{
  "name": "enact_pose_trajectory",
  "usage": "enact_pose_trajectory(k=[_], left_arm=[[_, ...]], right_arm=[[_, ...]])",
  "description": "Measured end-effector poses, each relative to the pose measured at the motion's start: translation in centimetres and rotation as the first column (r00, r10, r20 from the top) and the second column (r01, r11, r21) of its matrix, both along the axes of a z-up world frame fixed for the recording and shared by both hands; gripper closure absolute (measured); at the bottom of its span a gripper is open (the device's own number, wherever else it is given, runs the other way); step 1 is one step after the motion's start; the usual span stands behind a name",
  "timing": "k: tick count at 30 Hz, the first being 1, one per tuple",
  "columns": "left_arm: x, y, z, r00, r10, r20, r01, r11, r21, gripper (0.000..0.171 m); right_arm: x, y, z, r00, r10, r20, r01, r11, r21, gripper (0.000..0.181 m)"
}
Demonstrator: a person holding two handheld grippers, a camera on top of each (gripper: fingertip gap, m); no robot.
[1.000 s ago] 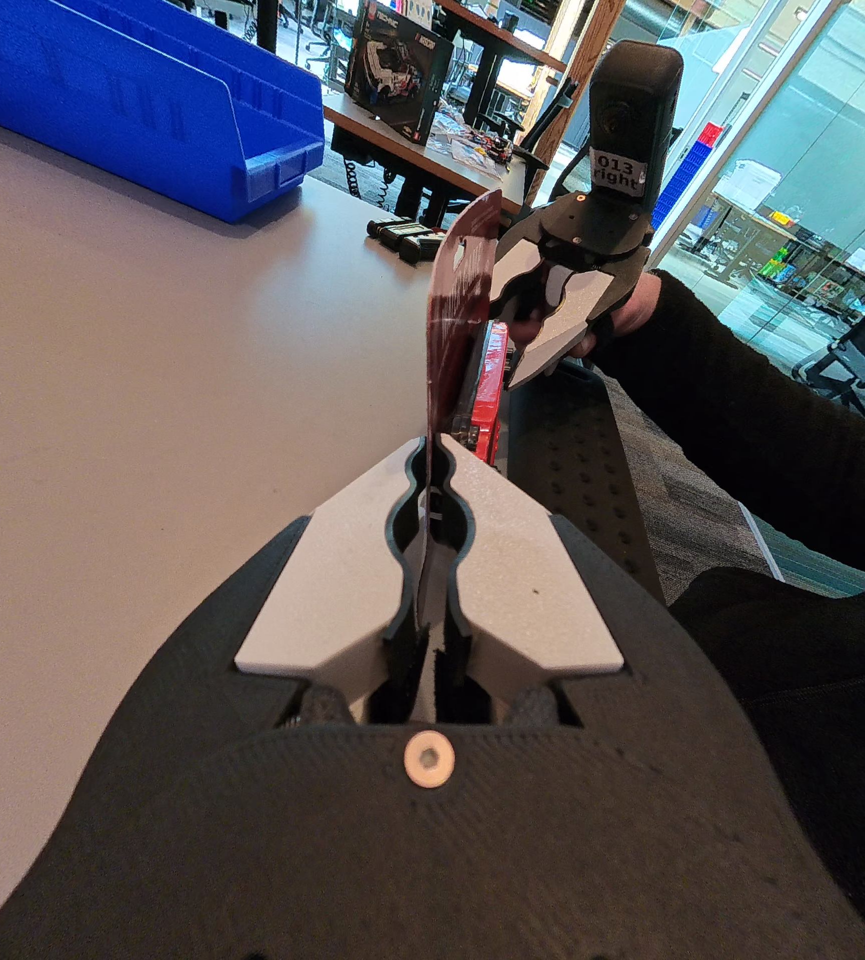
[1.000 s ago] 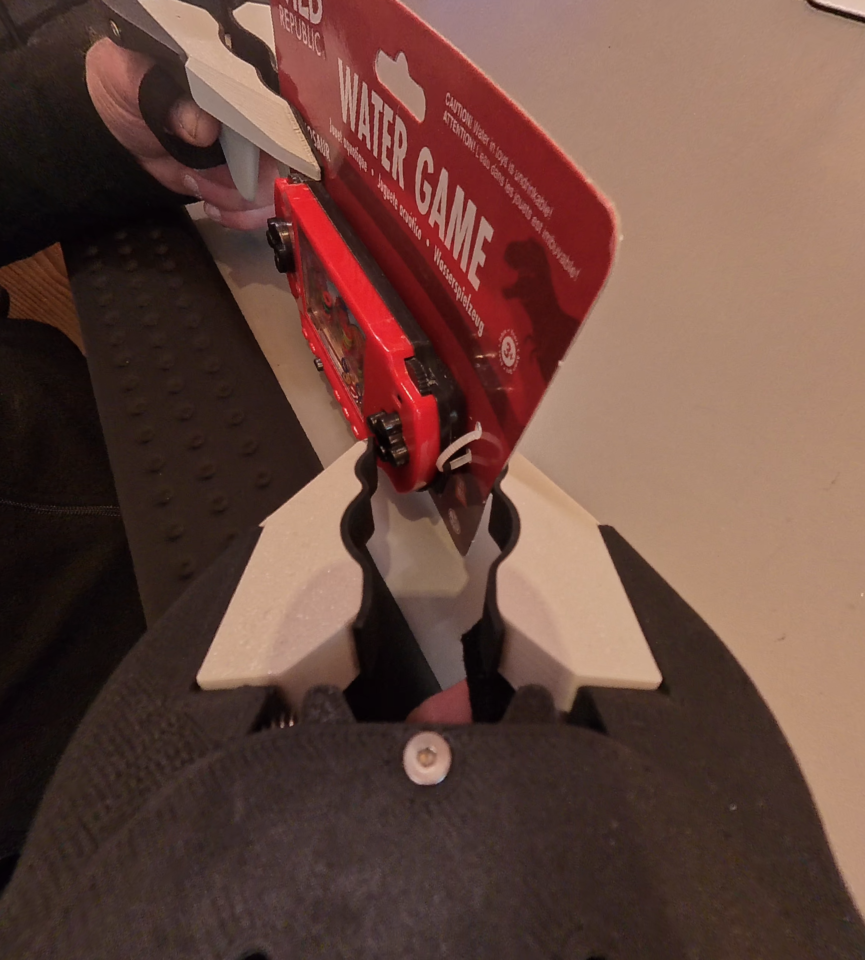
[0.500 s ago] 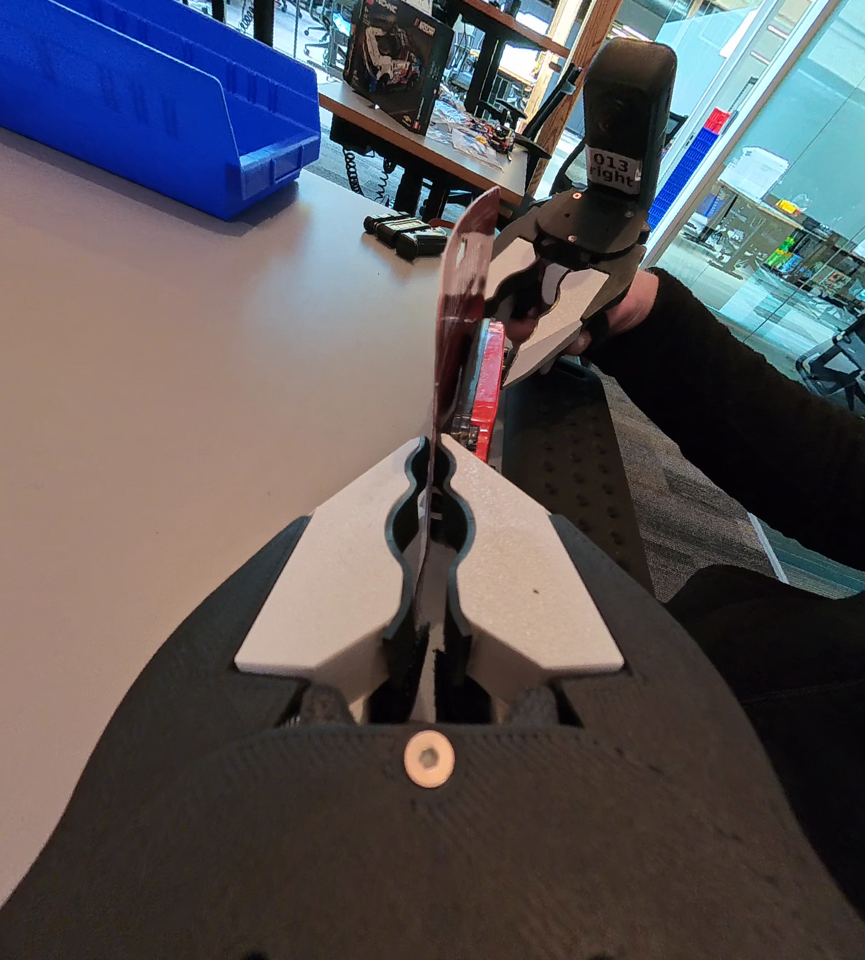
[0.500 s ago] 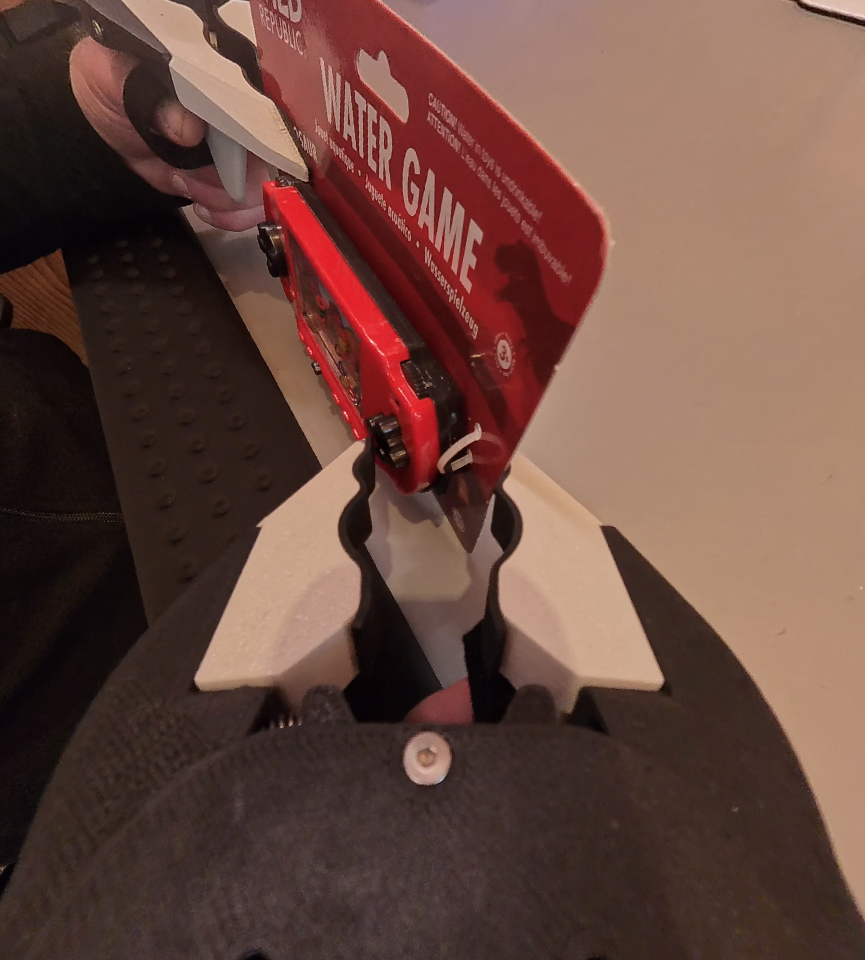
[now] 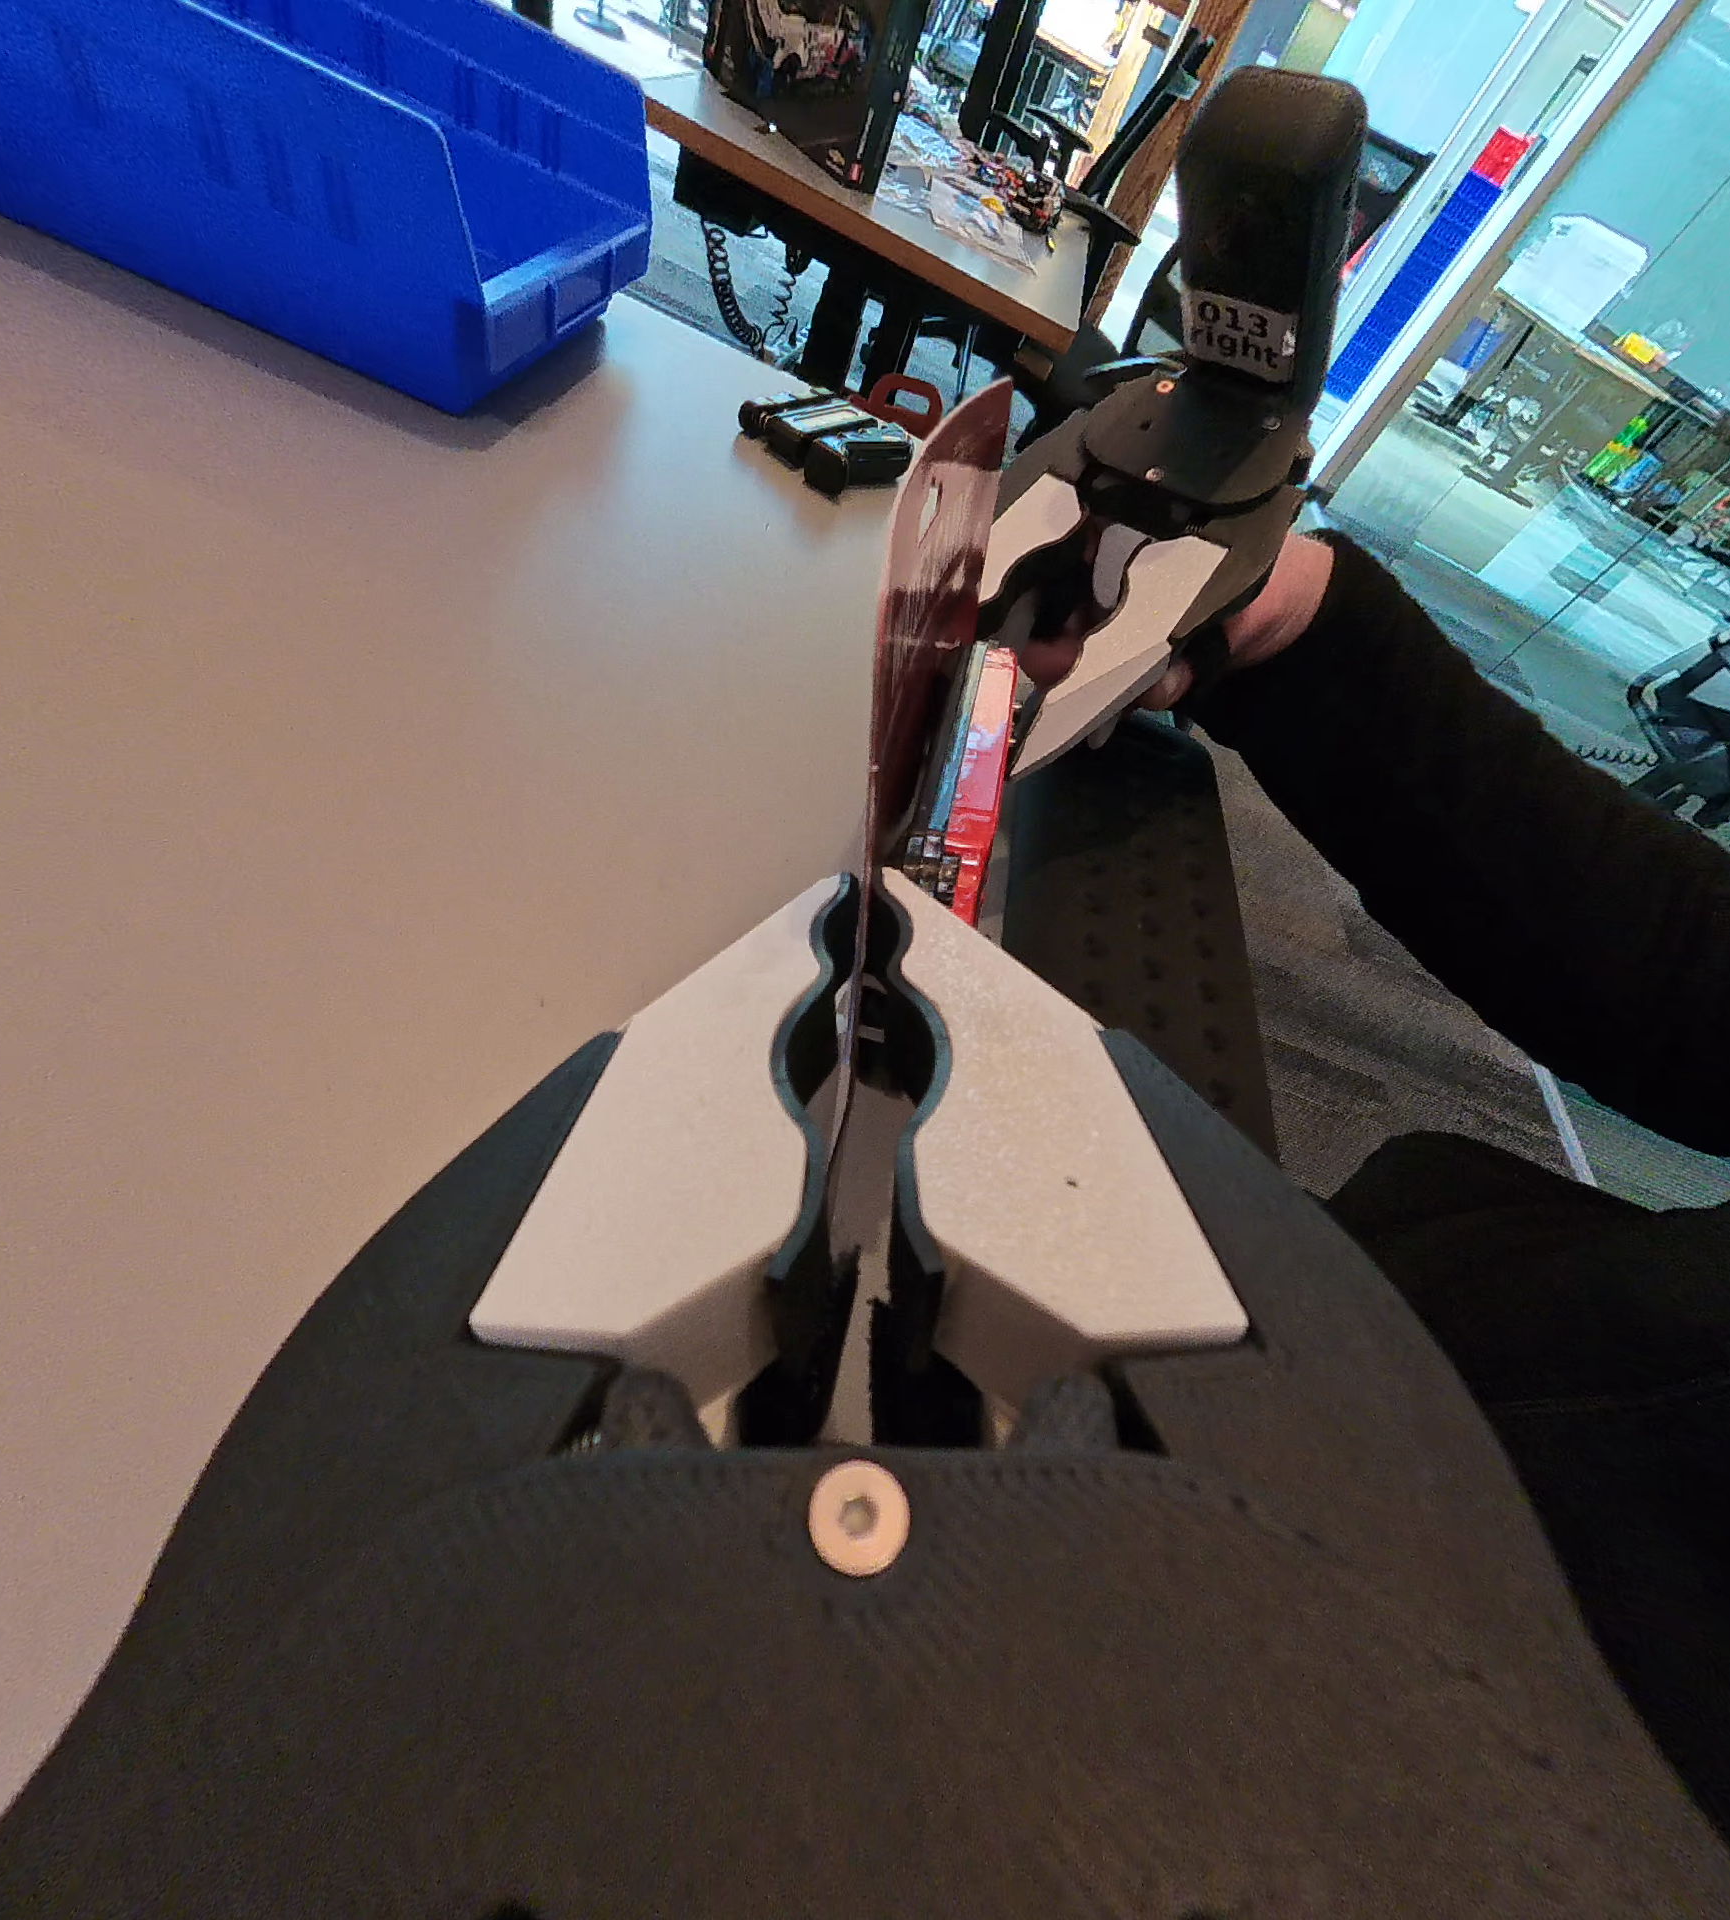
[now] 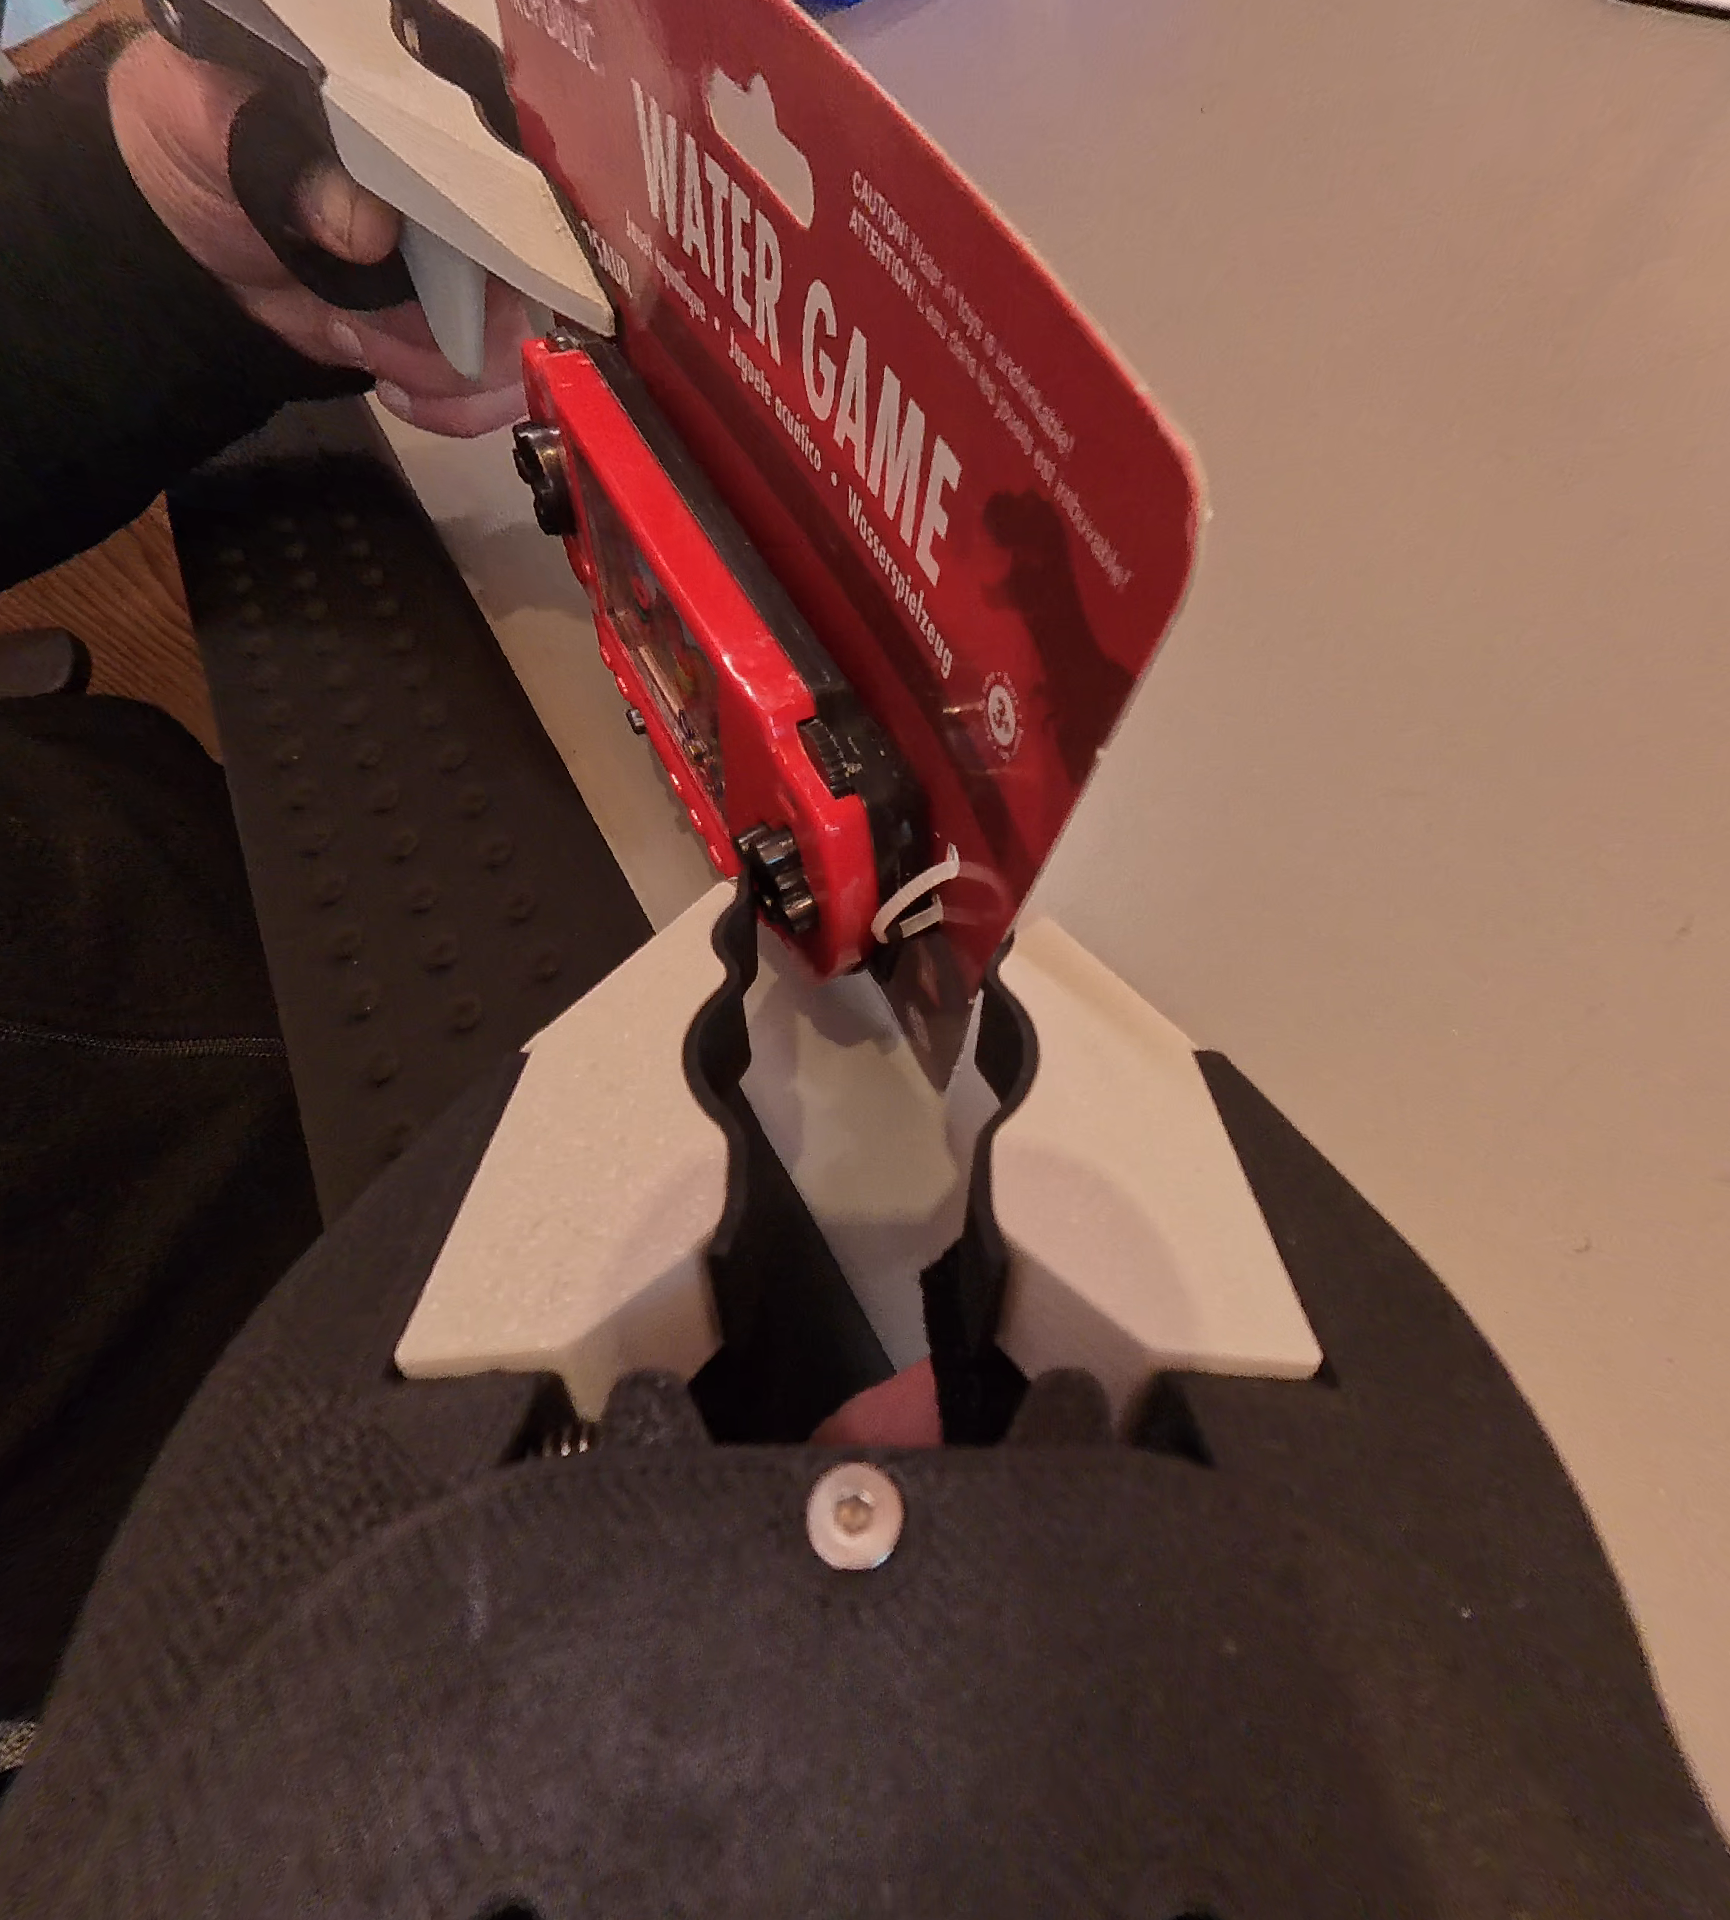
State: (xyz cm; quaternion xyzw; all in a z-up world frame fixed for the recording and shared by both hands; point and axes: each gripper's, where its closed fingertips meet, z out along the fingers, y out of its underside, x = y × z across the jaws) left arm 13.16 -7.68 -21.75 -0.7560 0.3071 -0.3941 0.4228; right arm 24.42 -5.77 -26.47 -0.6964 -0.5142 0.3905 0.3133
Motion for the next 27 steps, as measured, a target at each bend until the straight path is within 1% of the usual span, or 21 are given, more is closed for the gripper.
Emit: enact_pose_trajectory(k=[6, 12, 16, 23, 27], left_arm=[[0.6, 0.3, 1.2, 0.998, -0.008, -0.066, 0.008, 1.0, -0.001, 0.171], [1.5, 0.8, 1.8, 0.996, -0.013, -0.09, 0.01, 0.999, -0.036, 0.171], [2.1, 1.0, 2.5, 0.991, -0.02, -0.132, 0.016, 0.999, -0.034, 0.171], [2.9, 1.9, 3.1, 0.992, -0.03, -0.12, 0.023, 0.998, -0.06, 0.171], [3.7, 2.5, 4.3, 0.989, -0.044, -0.143, 0.038, 0.998, -0.04, 0.171]], right_arm=[[0.2, 0.4, -0.1, 1.0, -0.015, -0.001, 0.015, 0.999, -0.034, 0.143], [0.9, 0.9, -0.1, 0.999, -0.033, -0.01, 0.032, 0.998, -0.055, 0.142], [1.2, 1.1, -0.2, 0.999, -0.039, -0.017, 0.037, 0.997, -0.072, 0.142], [1.8, 1.6, 0.2, 0.998, -0.052, -0.046, 0.048, 0.995, -0.086, 0.141], [2.3, 2.0, 1.0, 0.995, -0.068, -0.076, 0.061, 0.995, -0.084, 0.141]])
